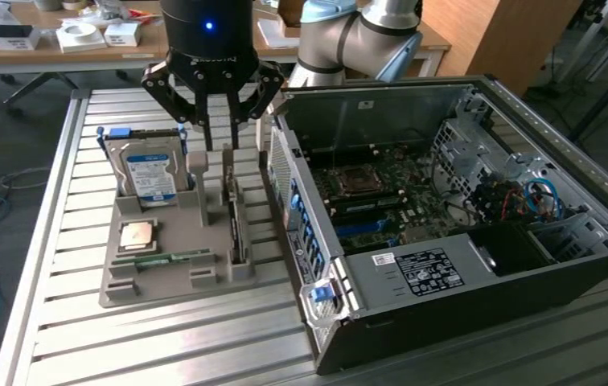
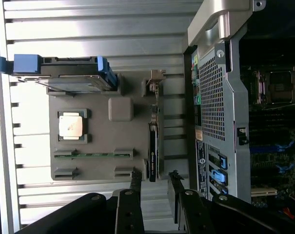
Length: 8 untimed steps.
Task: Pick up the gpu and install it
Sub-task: 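Pick up the gpu and move the gpu toward the slot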
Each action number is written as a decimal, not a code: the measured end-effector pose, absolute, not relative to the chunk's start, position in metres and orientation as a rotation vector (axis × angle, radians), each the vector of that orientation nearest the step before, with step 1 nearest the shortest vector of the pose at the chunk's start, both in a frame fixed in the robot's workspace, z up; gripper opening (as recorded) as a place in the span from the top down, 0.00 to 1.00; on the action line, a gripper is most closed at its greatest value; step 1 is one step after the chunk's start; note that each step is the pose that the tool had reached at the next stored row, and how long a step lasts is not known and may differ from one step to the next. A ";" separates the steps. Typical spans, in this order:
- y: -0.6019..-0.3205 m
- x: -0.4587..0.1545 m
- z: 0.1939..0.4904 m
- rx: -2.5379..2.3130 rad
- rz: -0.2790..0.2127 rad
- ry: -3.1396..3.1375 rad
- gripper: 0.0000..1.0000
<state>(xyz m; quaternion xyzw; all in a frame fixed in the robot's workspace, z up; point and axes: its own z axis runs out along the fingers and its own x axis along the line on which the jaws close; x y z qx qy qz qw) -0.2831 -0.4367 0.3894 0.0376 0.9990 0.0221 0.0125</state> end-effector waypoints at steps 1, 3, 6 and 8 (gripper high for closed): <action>-0.437 -0.283 0.389 0.117 0.069 3.114 0.64; -0.437 -0.283 0.389 0.117 0.069 3.114 0.64; -0.437 -0.283 0.389 0.117 0.069 3.114 0.57; -0.437 -0.283 0.389 0.117 0.069 3.114 0.51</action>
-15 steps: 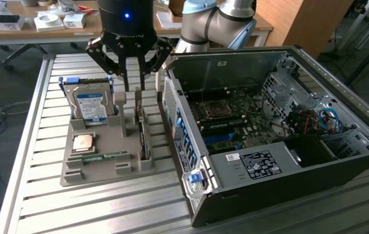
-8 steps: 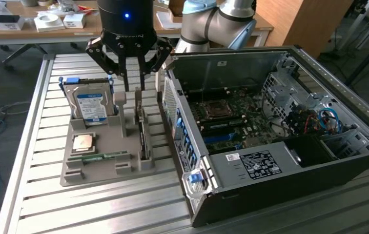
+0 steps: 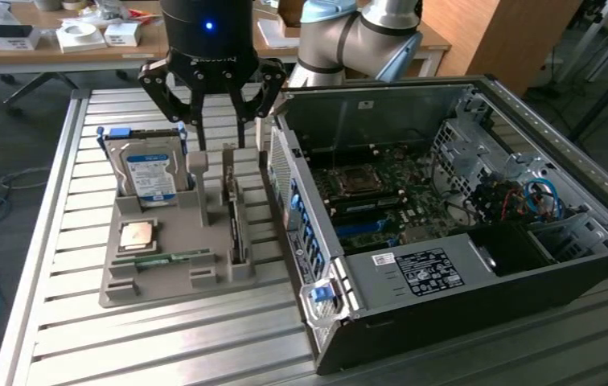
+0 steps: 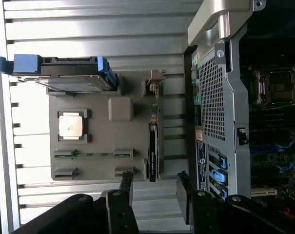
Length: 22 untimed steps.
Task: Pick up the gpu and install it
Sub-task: 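Pick up the gpu and move the gpu toward the slot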
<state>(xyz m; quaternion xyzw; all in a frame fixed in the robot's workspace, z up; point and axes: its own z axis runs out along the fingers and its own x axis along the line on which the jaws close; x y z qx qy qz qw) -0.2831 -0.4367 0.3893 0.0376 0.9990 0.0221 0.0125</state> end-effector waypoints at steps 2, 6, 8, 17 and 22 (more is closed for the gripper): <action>-0.437 -0.283 0.389 0.117 0.069 3.114 0.51; -0.437 -0.283 0.389 0.117 0.069 3.114 0.51; -0.437 -0.283 0.389 0.117 0.069 3.114 0.51; -0.437 -0.283 0.383 0.117 0.070 3.114 0.51; -0.437 -0.283 0.380 0.117 0.070 3.114 0.51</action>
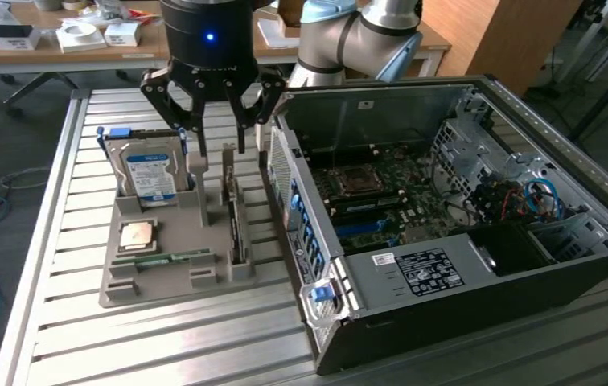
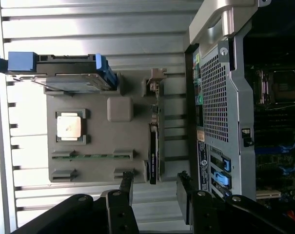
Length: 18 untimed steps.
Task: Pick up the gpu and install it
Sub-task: 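Pick up the gpu and move the gpu toward the slot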
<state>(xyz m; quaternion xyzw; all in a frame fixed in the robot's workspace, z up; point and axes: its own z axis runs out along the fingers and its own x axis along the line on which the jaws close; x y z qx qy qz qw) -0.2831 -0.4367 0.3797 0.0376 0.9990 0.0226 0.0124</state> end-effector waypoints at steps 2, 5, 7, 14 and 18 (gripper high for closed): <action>-0.437 -0.283 0.378 0.117 0.070 3.114 0.51; -0.437 -0.283 0.376 0.117 0.071 3.114 0.51; -0.437 -0.283 0.374 0.117 0.070 3.114 0.51; -0.437 -0.283 0.368 0.117 0.070 3.114 0.51; -0.437 -0.283 0.365 0.117 0.070 3.114 0.51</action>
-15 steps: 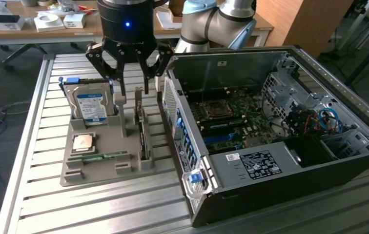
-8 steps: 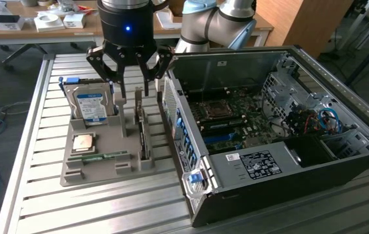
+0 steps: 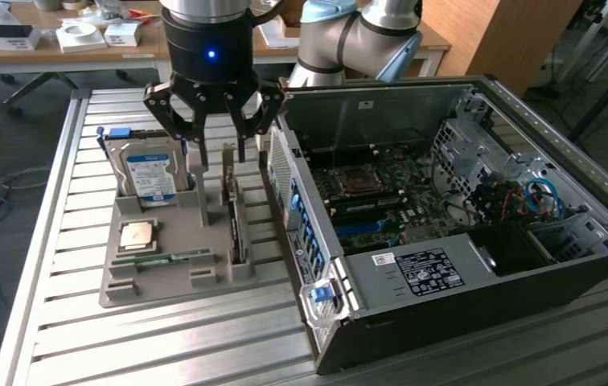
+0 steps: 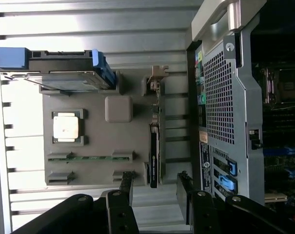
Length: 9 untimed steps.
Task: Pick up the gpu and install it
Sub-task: 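Pick up the gpu and move the gpu toward the slot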
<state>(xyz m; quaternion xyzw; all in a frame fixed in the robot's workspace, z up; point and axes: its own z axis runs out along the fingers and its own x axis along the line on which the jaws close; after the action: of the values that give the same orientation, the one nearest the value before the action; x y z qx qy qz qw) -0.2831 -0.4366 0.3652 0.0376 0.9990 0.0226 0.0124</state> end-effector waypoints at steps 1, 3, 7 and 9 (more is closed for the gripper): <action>-0.437 -0.283 0.365 0.117 0.070 3.114 0.51; -0.437 -0.283 0.363 0.117 0.070 3.114 0.51; -0.437 -0.283 0.362 0.117 0.070 3.114 0.51; -0.437 -0.283 0.361 0.117 0.070 3.114 0.51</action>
<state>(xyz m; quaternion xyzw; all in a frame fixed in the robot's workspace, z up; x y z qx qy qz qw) -0.2831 -0.4367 0.3611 0.0376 0.9990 0.0226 0.0125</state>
